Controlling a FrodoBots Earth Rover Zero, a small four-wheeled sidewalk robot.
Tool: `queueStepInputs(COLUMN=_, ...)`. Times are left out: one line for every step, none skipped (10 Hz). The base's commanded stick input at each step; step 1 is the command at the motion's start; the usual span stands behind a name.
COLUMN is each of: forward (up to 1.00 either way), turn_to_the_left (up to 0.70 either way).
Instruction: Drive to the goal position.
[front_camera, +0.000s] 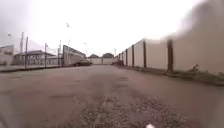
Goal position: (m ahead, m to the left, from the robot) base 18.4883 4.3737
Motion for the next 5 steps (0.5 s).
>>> queueStepInputs(forward=0.70, turn_to_the_left=0.03)
queueStepInputs(forward=0.70, turn_to_the_left=0.03)
queueStepInputs(forward=0.70, turn_to_the_left=0.03)
queueStepInputs(forward=0.70, turn_to_the_left=0.03)
queueStepInputs(forward=0.70, turn_to_the_left=0.03)
